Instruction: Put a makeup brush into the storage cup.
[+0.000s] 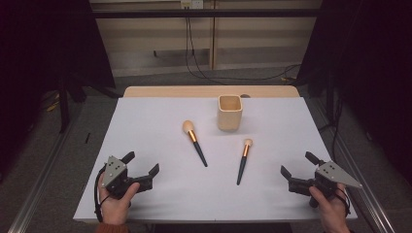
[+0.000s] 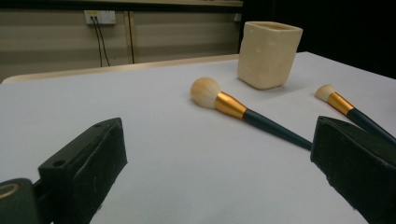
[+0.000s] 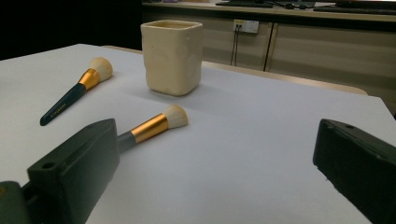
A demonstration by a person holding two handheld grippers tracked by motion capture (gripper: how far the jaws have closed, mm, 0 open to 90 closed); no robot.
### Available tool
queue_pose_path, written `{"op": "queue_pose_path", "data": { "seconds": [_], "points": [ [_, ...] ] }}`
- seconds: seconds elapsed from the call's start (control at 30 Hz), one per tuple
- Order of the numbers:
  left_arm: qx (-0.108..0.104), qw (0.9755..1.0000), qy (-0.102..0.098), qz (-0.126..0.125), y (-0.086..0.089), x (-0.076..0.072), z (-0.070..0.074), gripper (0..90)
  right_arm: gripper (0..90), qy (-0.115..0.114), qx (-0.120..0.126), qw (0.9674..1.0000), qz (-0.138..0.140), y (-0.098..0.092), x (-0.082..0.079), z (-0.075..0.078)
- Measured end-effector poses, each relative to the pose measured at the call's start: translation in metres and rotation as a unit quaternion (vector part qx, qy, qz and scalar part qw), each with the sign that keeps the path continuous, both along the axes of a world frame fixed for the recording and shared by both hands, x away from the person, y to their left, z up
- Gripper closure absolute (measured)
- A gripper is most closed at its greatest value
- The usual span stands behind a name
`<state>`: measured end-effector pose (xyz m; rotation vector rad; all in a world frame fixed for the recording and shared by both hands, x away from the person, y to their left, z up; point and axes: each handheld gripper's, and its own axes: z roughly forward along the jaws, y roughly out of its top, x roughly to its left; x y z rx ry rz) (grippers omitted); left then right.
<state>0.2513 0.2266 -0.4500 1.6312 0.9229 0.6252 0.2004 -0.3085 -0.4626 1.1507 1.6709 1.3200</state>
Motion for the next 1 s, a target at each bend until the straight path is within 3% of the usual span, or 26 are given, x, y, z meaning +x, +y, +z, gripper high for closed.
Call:
{"op": "queue_pose_path", "data": {
  "seconds": [0.2,0.47,0.53,0.8,1.0],
  "points": [
    [-0.003,0.9999,-0.005,-0.012,-0.008,0.002,0.010,3.5,0.0,0.000,-0.001,1.0000,-0.001,0.001,-0.001,0.000],
    [0.008,0.9989,-0.027,-0.036,-0.027,0.007,0.026,3.5,0.0,0.002,-0.006,1.0000,0.007,0.002,-0.003,0.000],
    [0.008,0.9986,-0.021,-0.048,-0.030,0.011,0.025,3.5,0.0,0.001,-0.006,0.9999,0.008,0.002,-0.003,0.000],
    [0.019,0.9984,-0.009,-0.052,-0.046,0.024,0.026,3.3,0.0,0.002,-0.004,1.0000,0.006,0.001,-0.003,0.001],
    [0.020,0.9973,-0.020,-0.068,-0.063,0.029,0.035,3.3,0.0,0.000,-0.003,1.0000,0.007,0.001,-0.003,0.001]
  ]
}}
